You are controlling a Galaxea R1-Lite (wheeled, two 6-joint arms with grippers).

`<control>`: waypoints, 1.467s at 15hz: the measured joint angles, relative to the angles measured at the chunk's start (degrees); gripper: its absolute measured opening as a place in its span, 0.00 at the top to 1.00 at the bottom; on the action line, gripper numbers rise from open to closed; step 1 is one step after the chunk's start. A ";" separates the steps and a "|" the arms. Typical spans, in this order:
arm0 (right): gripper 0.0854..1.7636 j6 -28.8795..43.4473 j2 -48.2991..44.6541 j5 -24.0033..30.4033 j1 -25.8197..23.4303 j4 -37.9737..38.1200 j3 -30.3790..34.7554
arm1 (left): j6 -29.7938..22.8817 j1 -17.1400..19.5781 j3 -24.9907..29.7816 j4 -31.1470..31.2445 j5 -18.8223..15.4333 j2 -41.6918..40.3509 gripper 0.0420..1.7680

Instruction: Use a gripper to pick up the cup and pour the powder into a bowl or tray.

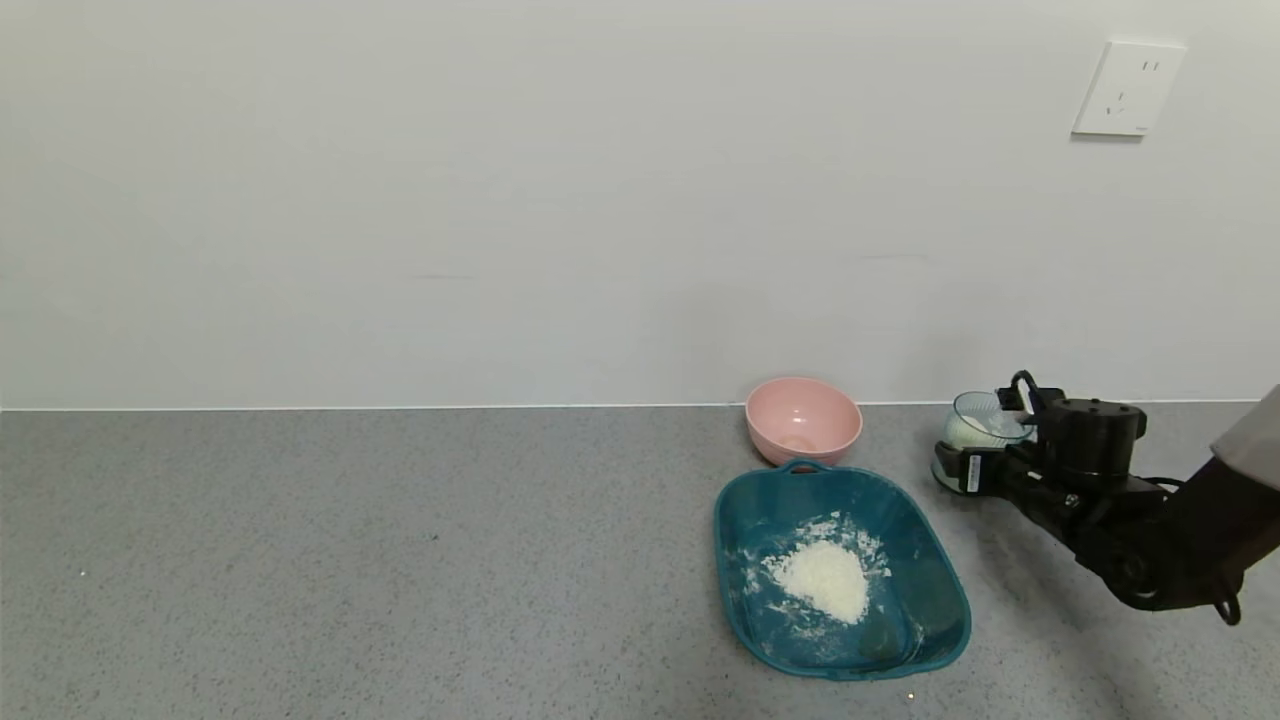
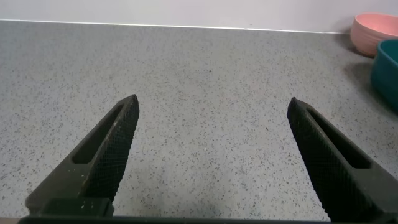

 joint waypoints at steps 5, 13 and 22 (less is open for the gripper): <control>0.05 -0.22 -12.80 6.14 -1.45 18.01 1.99 | -0.02 0.00 0.00 0.00 -0.02 0.00 0.03; 0.04 -4.78 -45.70 13.21 -2.00 53.70 3.32 | -0.02 0.00 0.00 -0.02 -0.02 0.00 0.03; 0.04 -5.63 -86.03 13.32 -1.32 75.52 7.41 | -0.02 0.00 0.00 -0.02 0.00 0.00 0.03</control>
